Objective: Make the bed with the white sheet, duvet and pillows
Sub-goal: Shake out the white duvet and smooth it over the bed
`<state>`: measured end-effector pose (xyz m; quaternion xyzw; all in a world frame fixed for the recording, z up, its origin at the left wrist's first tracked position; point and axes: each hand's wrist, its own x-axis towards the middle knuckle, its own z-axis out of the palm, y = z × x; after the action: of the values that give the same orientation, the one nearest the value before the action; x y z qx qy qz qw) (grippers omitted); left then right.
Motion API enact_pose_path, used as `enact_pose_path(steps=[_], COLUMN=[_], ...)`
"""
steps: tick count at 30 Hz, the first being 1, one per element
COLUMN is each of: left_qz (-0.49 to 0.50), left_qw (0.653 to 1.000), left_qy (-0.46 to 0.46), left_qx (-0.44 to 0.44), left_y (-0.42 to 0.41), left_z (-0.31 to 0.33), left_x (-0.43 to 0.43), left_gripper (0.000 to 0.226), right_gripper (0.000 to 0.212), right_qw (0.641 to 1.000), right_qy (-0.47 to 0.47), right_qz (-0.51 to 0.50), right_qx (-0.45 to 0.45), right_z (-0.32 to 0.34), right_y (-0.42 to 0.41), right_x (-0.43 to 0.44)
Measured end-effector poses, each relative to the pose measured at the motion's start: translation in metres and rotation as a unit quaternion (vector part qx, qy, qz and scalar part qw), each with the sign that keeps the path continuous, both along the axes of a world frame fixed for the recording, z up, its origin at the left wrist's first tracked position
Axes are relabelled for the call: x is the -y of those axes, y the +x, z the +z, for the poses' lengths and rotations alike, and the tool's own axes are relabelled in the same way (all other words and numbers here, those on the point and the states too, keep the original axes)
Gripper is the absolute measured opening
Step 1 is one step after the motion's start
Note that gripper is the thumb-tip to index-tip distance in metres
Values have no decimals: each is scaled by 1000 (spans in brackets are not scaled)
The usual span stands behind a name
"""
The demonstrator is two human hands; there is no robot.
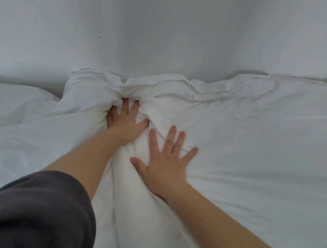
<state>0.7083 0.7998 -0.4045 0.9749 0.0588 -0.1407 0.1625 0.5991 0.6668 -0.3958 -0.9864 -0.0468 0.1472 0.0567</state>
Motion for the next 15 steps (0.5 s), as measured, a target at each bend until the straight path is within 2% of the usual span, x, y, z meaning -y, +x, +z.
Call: enact_pose_path(steps=[3, 6, 8, 10, 12, 15], left_qz=[-67, -164, -223, -213, -132, -72], left_qw=[998, 980, 947, 922, 942, 976], left_qy=[-5, 85, 168, 237, 243, 192], left_qx=[9, 80, 157, 220, 191, 71], left_y=[-12, -68, -114, -149, -176, -201], left_z=[19, 43, 60, 63, 54, 21], left_x=[-10, -35, -72, -125, -181, -213], left_gripper=[70, 62, 62, 68, 78, 85], right_gripper=[83, 81, 79, 77, 76, 75], right_qw=[998, 997, 994, 991, 988, 985], right_qy=[-44, -69, -94, -119, -134, -138], right_qz=[-20, -37, -47, -57, -71, -105], right_qx=[39, 21, 9, 2, -5, -22], right_z=[-18, -17, -13, -10, -6, 4], right_y=[-3, 9, 13, 12, 12, 10], right_x=[-5, -4, -9, -16, -20, -22])
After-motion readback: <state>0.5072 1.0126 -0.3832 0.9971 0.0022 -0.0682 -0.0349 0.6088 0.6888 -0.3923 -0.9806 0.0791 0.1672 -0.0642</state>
